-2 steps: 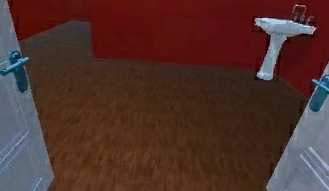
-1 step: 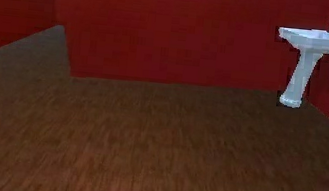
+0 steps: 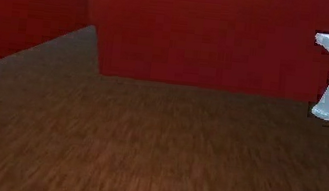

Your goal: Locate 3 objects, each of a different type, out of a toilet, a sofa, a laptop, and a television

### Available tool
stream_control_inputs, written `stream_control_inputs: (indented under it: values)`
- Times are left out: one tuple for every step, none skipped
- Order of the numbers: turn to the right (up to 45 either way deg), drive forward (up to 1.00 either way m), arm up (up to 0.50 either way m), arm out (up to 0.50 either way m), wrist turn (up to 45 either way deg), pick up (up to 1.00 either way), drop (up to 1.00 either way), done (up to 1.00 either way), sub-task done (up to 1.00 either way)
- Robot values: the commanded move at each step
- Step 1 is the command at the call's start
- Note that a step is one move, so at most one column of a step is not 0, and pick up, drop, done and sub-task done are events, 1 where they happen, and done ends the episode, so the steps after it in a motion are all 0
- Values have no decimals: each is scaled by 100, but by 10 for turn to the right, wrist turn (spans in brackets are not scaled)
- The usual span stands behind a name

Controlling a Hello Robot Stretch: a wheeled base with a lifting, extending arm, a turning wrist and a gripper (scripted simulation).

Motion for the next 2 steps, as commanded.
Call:
stream_control_inputs:
  values:
    - [0,50,0,0,0,0,0,0,0]
    - [-360,0,0,0,0,0,0,0,0]
